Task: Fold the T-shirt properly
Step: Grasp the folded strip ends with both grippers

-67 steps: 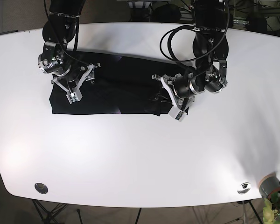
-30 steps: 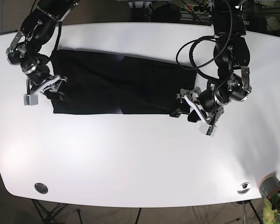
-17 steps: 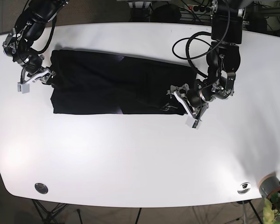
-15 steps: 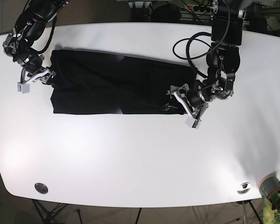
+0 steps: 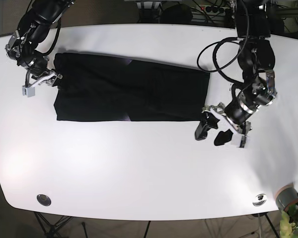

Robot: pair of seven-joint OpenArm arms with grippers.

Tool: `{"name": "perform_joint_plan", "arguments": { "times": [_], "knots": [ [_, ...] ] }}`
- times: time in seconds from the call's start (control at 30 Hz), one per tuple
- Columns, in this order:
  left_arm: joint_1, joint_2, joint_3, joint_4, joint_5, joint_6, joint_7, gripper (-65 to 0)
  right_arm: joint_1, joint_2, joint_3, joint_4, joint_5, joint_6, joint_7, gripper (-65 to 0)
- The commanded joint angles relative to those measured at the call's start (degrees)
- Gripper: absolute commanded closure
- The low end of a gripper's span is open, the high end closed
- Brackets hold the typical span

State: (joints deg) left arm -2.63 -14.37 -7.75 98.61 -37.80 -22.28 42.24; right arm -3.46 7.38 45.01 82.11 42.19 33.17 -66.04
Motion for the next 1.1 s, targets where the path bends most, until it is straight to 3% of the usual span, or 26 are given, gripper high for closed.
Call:
{"name": "perform_joint_plan", "arguments": {
  "times": [0.0,0.17,0.3,0.47,0.73,0.8,1.0,1.07],
  "knots": [
    [1.0,-0.4,0.2,1.0,0.0,-0.3,-0.1,-39.6,0.5,0.8,0.1,-1.2,1.0,0.19,0.2,-37.3],
    [3.8,-2.3,0.4,-0.7,0.1,-2.7,-0.1,-39.6,0.3,0.7,-0.3,-2.1,1.1,0.37,0.2,-37.3],
    [4.3,-2.1,1.2,-4.6,0.3,-6.2,-0.4,-38.1,0.3,0.7,-4.7,-2.0,1.4,0.28,0.3,-37.3],
    [4.0,-2.1,1.7,-11.0,0.3,-9.2,-0.4,-23.7,0.5,-1.6,-7.2,-0.5,1.0,0.19,0.3,-37.1],
    [0.5,-2.2,4.8,-21.0,0.3,-11.0,-0.5,-13.9,0.6,-3.7,-7.7,-0.3,0.9,0.11,0.3,-36.5],
    [0.1,-2.3,5.5,-22.6,0.3,-11.0,-0.5,-13.5,0.6,-3.7,-7.7,-0.3,0.9,0.11,0.3,-32.8],
    [-0.1,-2.4,6.6,-23.9,0.3,-11.0,-0.5,-13.5,0.7,-3.3,-7.8,-0.3,0.9,0.02,0.6,-2.4],
    [-0.1,-2.2,6.6,-23.9,0.3,-11.0,-0.5,-13.6,0.7,-3.0,-7.8,0.5,0.9,0.02,1.5,-2.7]
  ]
}}
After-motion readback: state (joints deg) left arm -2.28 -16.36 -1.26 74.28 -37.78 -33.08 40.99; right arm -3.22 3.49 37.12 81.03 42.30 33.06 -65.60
